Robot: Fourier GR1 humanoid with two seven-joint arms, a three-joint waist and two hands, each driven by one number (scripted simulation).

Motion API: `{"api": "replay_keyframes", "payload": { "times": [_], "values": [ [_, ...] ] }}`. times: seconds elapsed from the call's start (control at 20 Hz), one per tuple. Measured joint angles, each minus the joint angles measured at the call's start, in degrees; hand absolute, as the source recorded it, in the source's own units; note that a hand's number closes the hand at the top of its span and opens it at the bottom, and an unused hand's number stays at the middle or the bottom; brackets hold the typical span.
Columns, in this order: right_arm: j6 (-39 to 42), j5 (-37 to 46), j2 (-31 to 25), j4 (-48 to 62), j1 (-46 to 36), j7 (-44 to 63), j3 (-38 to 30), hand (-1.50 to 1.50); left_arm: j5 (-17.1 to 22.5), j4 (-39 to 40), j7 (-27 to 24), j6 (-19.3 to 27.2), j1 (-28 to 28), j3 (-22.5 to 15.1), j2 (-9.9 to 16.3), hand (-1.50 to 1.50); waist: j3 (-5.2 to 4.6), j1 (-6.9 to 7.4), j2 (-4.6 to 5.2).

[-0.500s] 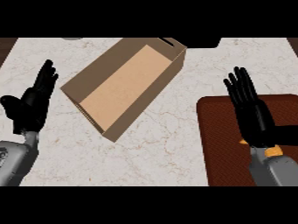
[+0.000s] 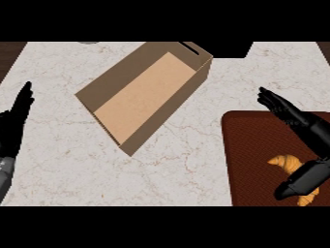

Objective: Pick the croissant from the tray and place it in the cardboard box

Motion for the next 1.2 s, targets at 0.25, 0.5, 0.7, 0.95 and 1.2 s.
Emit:
{"api": "replay_keyframes", "payload": {
  "times": [0.25,0.5,0.7,0.95,1.2],
  "values": [
    [11.64,3.45,-5.64,8.39,4.65,-16.80,0.50,-1.50,-1.29,0.95,0.18,0.59,1.47,-0.03,1.03,0.00,0.44,-0.09,1.10],
    [10.74,7.76,-9.67,13.94,4.37,-26.20,0.19,-1.50,-2.21,1.26,-0.04,0.74,1.88,-0.35,1.21,0.00,0.56,0.51,1.30],
    [5.52,16.01,-13.86,16.44,1.72,-31.86,1.37,-1.50,-2.73,1.67,-0.18,0.59,1.92,-0.80,0.90,0.00,0.49,1.22,1.40],
    [0.44,27.48,-18.73,19.36,-2.05,-37.16,6.21,-1.50,-3.57,1.64,-0.06,1.00,1.45,-1.56,-0.15,0.00,0.31,2.05,1.48],
    [-3.80,38.87,-20.16,22.68,-6.15,-39.77,12.82,-1.50,-3.88,1.95,0.11,0.67,1.21,-1.12,-0.04,0.00,0.12,1.89,1.31]
  ]
}}
